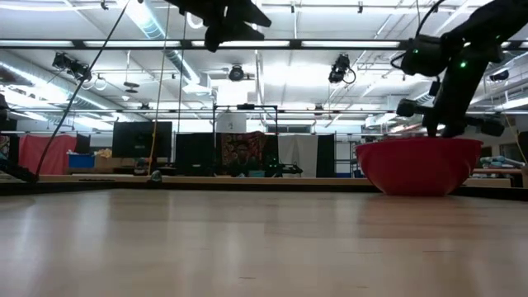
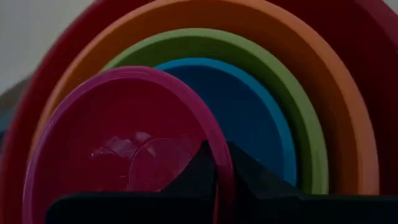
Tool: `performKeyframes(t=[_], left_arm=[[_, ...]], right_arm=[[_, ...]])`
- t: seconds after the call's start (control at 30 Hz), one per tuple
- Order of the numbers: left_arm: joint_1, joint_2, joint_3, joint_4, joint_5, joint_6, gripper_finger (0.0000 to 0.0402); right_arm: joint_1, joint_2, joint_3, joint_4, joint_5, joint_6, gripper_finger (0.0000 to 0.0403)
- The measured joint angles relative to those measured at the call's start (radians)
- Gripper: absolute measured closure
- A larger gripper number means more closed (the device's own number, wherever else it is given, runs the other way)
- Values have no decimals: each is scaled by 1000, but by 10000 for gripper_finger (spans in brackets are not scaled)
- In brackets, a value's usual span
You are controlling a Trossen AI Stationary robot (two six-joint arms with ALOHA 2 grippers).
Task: Nest bowls inside each other
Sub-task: Stack the pink bowl on top of the blue bowl
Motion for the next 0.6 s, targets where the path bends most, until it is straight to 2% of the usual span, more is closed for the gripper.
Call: performKeyframes(t=[0.1, 0.17, 0.37, 0.6], left_arm=[[0, 0, -20, 59, 41, 2, 210], [0, -2, -80, 120, 44, -9, 210], [2, -3, -235, 202, 48, -169, 210], [-3, -51, -251, 226, 48, -209, 210]], right_arm=[[-22, 43, 0, 20, -18, -57, 375], [-38, 73, 0, 33, -42, -99, 373], [-71, 135, 0, 84, -130, -239, 348], [-97, 130, 0, 114, -219, -388, 299]])
